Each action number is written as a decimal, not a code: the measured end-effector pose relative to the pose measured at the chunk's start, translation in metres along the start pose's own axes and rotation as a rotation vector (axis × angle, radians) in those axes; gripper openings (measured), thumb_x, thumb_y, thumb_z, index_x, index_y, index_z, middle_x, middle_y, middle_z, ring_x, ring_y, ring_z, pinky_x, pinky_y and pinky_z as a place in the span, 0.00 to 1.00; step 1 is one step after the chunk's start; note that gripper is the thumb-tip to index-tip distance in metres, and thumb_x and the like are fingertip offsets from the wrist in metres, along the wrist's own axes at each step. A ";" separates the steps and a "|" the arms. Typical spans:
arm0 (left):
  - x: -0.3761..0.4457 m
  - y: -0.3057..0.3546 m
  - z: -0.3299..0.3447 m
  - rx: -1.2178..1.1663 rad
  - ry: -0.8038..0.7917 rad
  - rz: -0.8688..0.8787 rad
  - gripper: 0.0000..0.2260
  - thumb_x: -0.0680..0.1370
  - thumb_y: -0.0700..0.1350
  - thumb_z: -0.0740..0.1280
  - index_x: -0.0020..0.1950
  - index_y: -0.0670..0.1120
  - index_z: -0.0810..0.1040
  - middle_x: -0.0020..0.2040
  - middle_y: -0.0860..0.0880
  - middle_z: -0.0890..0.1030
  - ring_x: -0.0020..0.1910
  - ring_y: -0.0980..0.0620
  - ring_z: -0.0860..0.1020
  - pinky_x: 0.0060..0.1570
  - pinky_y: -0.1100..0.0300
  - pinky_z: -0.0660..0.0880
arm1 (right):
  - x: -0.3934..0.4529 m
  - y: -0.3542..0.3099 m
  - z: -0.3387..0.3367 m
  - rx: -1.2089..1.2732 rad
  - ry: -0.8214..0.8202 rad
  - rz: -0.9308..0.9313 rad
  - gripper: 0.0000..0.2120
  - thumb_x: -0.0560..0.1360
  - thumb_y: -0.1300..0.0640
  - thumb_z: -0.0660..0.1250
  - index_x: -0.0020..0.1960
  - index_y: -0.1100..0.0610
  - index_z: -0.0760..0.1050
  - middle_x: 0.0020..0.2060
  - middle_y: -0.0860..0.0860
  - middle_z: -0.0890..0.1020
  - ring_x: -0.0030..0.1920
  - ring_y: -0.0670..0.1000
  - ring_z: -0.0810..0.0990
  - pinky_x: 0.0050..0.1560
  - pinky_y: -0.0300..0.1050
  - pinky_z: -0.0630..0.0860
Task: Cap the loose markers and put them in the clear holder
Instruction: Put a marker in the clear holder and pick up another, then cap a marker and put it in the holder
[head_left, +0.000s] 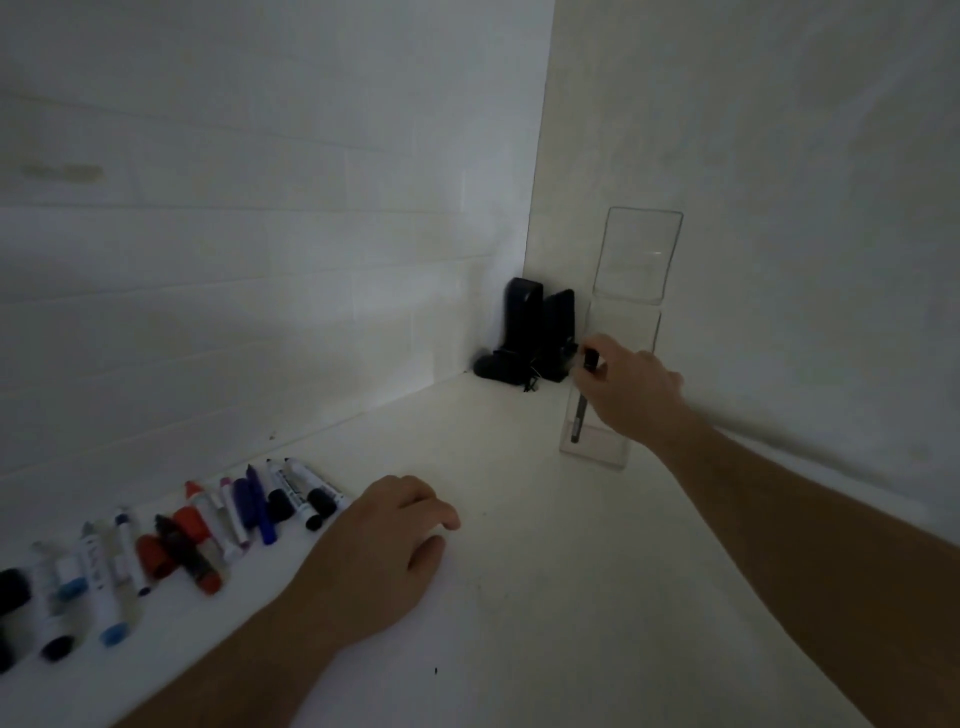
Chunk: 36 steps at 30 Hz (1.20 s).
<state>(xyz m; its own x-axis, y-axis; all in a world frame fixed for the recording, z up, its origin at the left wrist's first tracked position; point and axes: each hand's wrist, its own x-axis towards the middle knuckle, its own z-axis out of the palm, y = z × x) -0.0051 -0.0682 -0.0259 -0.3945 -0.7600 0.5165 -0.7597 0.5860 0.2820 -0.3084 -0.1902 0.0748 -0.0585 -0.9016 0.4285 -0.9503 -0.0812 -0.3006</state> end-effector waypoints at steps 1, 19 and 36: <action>0.000 0.000 0.000 0.004 0.003 0.002 0.09 0.77 0.46 0.68 0.55 0.58 0.80 0.52 0.60 0.75 0.52 0.63 0.71 0.51 0.73 0.66 | -0.002 -0.006 0.000 0.022 -0.008 -0.032 0.10 0.80 0.41 0.55 0.60 0.38 0.66 0.48 0.49 0.83 0.50 0.56 0.78 0.57 0.58 0.70; 0.001 0.000 -0.001 0.018 0.023 0.009 0.08 0.77 0.45 0.67 0.52 0.55 0.83 0.51 0.56 0.79 0.52 0.58 0.73 0.52 0.67 0.69 | -0.018 -0.071 0.016 -0.163 0.130 -0.181 0.12 0.78 0.44 0.63 0.57 0.47 0.76 0.46 0.49 0.81 0.46 0.53 0.76 0.53 0.54 0.70; -0.007 -0.047 -0.064 0.289 0.202 -0.673 0.10 0.70 0.51 0.66 0.51 0.57 0.79 0.45 0.56 0.82 0.54 0.47 0.73 0.53 0.50 0.70 | -0.101 -0.180 0.114 0.269 -0.331 -0.628 0.07 0.78 0.54 0.64 0.53 0.52 0.78 0.46 0.53 0.78 0.48 0.56 0.77 0.48 0.50 0.75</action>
<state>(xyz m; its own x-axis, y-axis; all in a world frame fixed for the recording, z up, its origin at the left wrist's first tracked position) 0.0667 -0.0728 0.0091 0.2830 -0.8452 0.4534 -0.9191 -0.1039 0.3801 -0.0961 -0.1326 -0.0119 0.6039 -0.7288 0.3227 -0.6651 -0.6839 -0.3001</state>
